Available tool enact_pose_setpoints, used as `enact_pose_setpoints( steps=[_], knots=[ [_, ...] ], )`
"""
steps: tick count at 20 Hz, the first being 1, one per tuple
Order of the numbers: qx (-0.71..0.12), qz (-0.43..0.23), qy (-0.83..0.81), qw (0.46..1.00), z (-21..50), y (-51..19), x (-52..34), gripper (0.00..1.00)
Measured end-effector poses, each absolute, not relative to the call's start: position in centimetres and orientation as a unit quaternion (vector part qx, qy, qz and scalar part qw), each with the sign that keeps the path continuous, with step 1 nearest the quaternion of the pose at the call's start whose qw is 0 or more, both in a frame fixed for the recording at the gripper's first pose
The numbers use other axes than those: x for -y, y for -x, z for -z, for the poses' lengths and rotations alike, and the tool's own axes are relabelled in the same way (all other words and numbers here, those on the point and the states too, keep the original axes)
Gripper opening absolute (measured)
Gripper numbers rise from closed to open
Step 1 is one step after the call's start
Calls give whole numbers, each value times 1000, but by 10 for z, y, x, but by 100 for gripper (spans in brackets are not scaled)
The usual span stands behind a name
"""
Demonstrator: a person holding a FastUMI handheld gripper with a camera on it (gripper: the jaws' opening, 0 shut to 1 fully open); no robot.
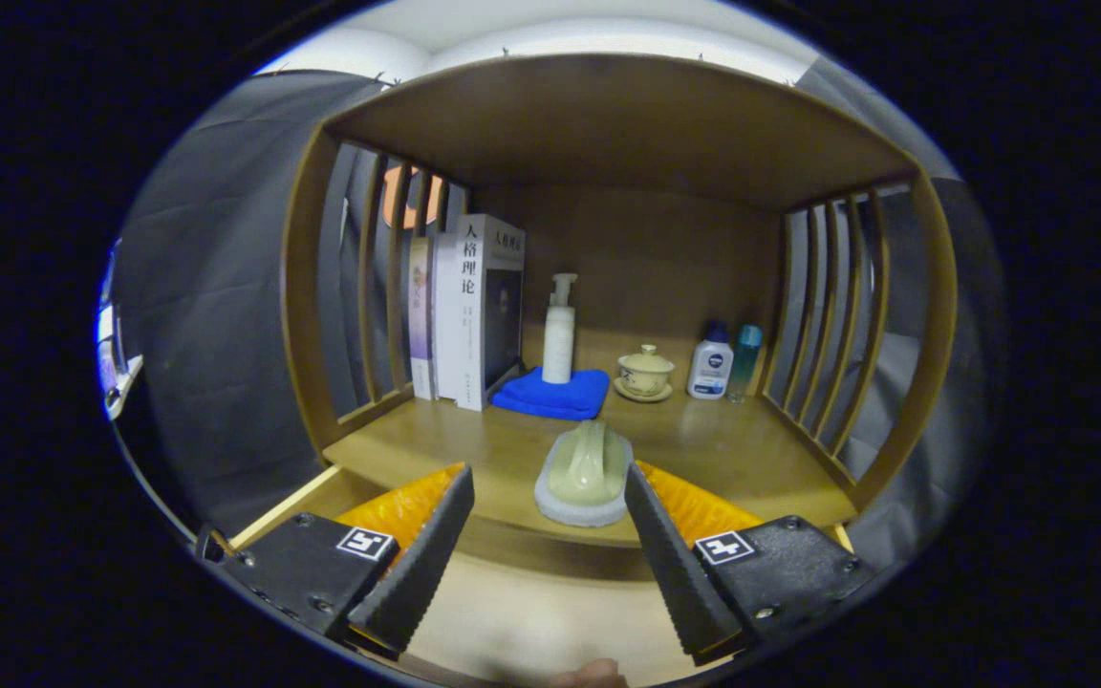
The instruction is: Pull open the drawer, take out the items inside it, and place them on the countertop above the cabinet.
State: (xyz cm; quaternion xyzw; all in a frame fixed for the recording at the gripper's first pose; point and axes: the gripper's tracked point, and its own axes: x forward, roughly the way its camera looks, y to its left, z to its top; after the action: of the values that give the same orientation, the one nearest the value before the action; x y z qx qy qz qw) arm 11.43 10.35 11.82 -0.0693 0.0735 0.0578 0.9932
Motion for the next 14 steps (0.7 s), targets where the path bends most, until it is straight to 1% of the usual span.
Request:
enact_pose_setpoints(
  steps=[7,11,14],
  knots=[
    [-24,-39,51,998,-120,-39,-86,100],
    [0,-30,39,999,-105,5,-84,100],
    [1,-11,29,1000,-82,28,-77,100]
  ],
)
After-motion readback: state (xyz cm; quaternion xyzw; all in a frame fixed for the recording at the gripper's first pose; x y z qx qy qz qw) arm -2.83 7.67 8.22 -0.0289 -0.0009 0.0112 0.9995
